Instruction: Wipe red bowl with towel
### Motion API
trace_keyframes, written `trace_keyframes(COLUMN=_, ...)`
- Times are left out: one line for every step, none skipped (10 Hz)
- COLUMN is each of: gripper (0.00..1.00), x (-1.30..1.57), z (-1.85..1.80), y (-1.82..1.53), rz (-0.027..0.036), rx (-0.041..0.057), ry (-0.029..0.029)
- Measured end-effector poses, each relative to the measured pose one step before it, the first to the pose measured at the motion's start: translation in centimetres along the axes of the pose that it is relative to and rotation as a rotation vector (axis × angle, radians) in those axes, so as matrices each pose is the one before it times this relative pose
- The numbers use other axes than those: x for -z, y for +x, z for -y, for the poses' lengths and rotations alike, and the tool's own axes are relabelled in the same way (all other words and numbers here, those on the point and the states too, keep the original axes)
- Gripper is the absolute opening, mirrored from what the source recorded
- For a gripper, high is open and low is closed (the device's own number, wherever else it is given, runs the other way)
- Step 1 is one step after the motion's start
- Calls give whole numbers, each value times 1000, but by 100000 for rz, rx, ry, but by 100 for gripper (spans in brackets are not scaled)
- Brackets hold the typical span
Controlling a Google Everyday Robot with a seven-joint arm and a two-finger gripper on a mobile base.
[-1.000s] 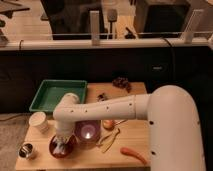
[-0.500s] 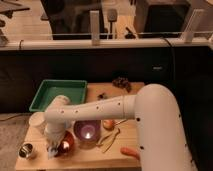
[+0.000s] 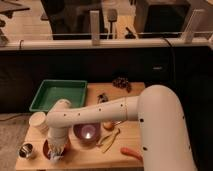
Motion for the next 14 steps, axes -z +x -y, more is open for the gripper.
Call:
trace_keyframes(gripper=0, x=218, z=-699, y=189, rz=-1261, rx=-2033, ry=-1330)
trace_keyframes(gripper=0, x=336, z=-405, y=484, rz=-2023, rx=-1826, ry=-1199)
trace_keyframes(gripper=0, x=525, z=-319, y=1061, rz=-2564, rx=-1961, ry=-760)
trace_keyframes(gripper=0, x=403, z=-195, y=783, rz=-1605, rx=-1232, ry=-23)
trace_keyframes(gripper=0, x=455, z=67, y=941, rz=-2223, rx=-1259, ry=325)
trace_keyframes(gripper=0, x=322, z=391, y=805, rz=-2419, rx=-477, ry=254)
trace_keyframes(gripper=0, x=270, z=802, y=624, rz=-2087, rx=113, ry=930)
trace_keyframes(gripper=0, x=87, z=687, y=311, rz=-1137, rx=399, ry=755)
trace_keyframes(gripper=0, x=-11, z=932, y=202, rz=-683, rx=647, ry=1021)
trace_keyframes(gripper=0, x=-320, z=1281, y=-198, rz=192, rx=2383, ry=1721)
trace_keyframes(gripper=0, x=-206, z=704, y=-215, rz=986, rx=1834, ry=1896)
trace_keyframes(gripper=0, x=-289, z=469, y=-195, rz=1802, rx=1765, ry=2004)
trace_keyframes(gripper=0, x=-470, z=581, y=-603, rz=2452, rx=2270, ry=1673)
trace_keyframes(gripper=0, x=-247, z=259, y=-491, rz=1501, rx=1100, ry=424)
